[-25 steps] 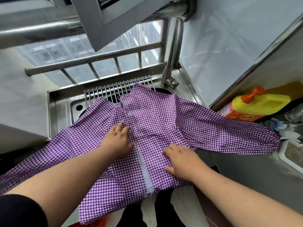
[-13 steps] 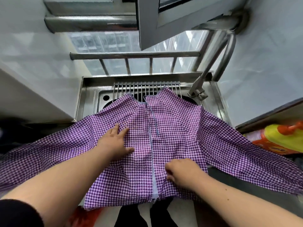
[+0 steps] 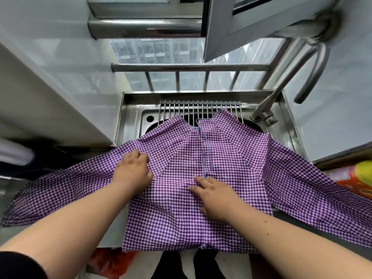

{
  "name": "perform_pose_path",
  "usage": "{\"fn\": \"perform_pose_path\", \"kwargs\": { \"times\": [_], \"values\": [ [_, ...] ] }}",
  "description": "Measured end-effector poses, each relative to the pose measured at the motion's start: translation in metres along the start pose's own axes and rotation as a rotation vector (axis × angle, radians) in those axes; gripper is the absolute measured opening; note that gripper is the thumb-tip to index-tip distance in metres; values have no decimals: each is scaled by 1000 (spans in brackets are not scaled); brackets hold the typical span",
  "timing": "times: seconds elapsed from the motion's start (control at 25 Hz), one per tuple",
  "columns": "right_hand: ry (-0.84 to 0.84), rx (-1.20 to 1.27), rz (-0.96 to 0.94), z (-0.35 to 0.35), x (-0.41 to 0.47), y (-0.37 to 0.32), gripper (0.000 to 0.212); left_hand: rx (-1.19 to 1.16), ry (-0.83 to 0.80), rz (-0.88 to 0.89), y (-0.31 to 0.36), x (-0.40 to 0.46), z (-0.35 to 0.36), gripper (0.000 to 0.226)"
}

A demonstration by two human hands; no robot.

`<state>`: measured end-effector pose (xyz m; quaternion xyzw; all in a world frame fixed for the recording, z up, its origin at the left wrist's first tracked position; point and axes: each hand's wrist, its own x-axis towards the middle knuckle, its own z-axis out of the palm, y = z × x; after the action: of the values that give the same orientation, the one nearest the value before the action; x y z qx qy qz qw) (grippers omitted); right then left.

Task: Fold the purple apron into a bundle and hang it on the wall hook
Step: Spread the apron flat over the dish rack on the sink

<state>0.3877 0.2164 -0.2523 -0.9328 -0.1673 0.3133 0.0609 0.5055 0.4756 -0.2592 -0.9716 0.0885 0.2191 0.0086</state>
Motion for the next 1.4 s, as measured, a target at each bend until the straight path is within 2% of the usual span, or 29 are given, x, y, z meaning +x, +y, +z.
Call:
{"fn": "perform_pose_path", "kwargs": {
  "times": [0.16, 0.24, 0.44, 0.52, 0.64, 0.72, 0.8, 0.92, 1.04, 1.24, 1.4],
  "values": [
    [-56, -29, 66, 2, 17, -8, 78, -143, -220, -193, -39, 6, 8, 102],
    [-64, -42, 75, 4, 17, -8, 80, -124, -316, -243, -52, 10, 13, 118],
    [-77, -41, 78, 5, 12, -5, 81, 19, -448, -291, -79, 13, 18, 126],
    [-77, -34, 87, 6, 13, -4, 80, -8, -376, -221, -89, 11, 16, 117],
    [-49, -2, 120, 5, 14, -6, 73, -34, -130, 66, -106, -2, 6, 75],
    [2, 15, 158, 0, 18, -14, 68, 143, -46, 329, -119, -14, 1, 45],
    [48, 23, 164, -7, 25, -25, 67, 272, -31, 410, -124, -22, 0, 29],
    [90, -4, 40, -22, 48, -55, 68, 279, -49, 260, -133, -28, 2, 45],
    [85, -43, -36, -35, 76, -87, 69, 121, -41, 150, -154, -35, 19, 39],
    [-9, -37, -1, -34, 108, -116, 75, 22, -131, -97, -176, -43, 45, 80],
    [-51, -31, 37, -32, 115, -117, 73, -19, -172, -309, -184, -56, 58, 121]
  ]
}}
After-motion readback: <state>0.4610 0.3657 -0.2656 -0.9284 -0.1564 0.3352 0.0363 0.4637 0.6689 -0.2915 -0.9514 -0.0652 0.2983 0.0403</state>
